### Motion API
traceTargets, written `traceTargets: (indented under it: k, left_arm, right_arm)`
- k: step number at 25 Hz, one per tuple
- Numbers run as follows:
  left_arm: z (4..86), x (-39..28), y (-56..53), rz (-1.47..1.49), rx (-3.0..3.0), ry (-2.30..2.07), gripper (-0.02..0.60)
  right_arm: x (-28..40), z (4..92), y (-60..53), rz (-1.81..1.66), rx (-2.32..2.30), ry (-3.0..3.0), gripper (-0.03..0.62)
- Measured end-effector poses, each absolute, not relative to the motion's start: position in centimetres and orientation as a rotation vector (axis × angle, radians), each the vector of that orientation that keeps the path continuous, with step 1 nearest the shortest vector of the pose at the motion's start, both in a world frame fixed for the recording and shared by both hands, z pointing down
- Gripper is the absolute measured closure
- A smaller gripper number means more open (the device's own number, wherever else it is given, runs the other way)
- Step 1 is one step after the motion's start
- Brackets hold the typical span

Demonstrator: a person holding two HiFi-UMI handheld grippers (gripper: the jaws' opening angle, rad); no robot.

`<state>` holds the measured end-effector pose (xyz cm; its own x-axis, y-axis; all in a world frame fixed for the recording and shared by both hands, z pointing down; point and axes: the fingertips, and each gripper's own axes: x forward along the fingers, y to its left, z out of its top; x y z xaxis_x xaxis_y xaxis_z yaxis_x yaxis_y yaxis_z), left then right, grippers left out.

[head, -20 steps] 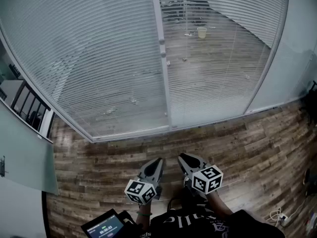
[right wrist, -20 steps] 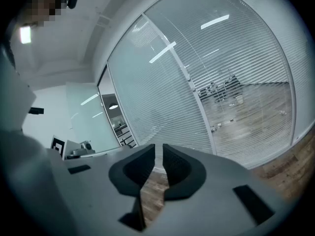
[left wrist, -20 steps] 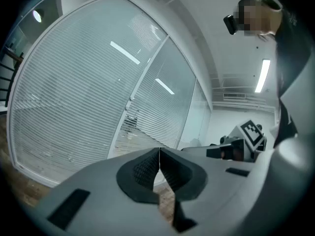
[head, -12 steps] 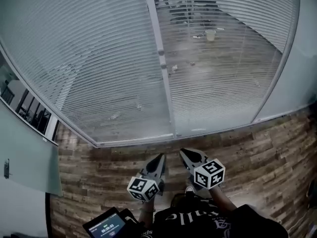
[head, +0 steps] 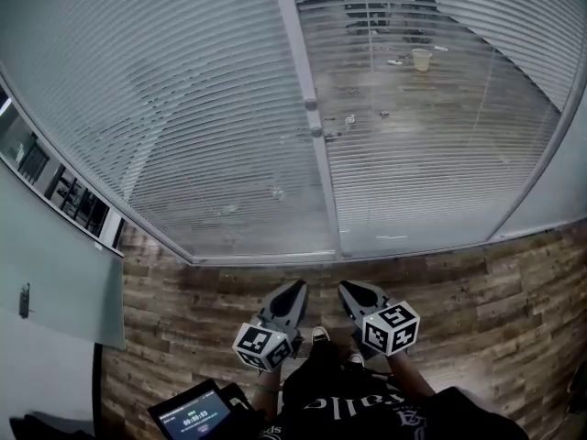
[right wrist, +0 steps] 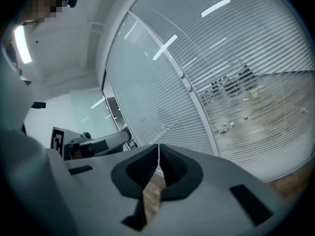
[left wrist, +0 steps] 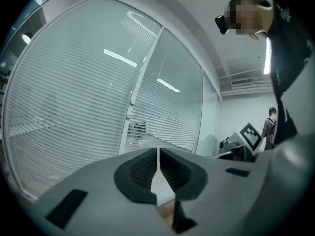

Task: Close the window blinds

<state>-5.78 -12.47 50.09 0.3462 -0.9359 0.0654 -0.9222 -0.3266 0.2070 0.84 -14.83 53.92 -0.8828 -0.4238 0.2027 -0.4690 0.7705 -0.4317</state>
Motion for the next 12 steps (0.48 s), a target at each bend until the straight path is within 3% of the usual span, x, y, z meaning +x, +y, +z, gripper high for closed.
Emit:
traceTargets:
  k: [7, 10, 12]
  left_arm:
    - [47.6, -9.1, -24.0, 0.104, 2.519, -1.821, 0.573]
    - [46.6, -10.0, -30.0, 0.248, 2.589, -1.859, 0.474]
    - [46.2, -10.9, -34.3, 0.379, 2.621, -1.887, 0.449]
  right_arm:
    - [1.3, 54.1, -22.6, 0.746, 0.839, -2.842, 0.569]
    - [1.5, 53.7, -26.9, 0.736, 0.932, -2.829, 0.569]
    - [1.2, 53.0, -30.0, 0.726, 0.991, -2.827, 0.569]
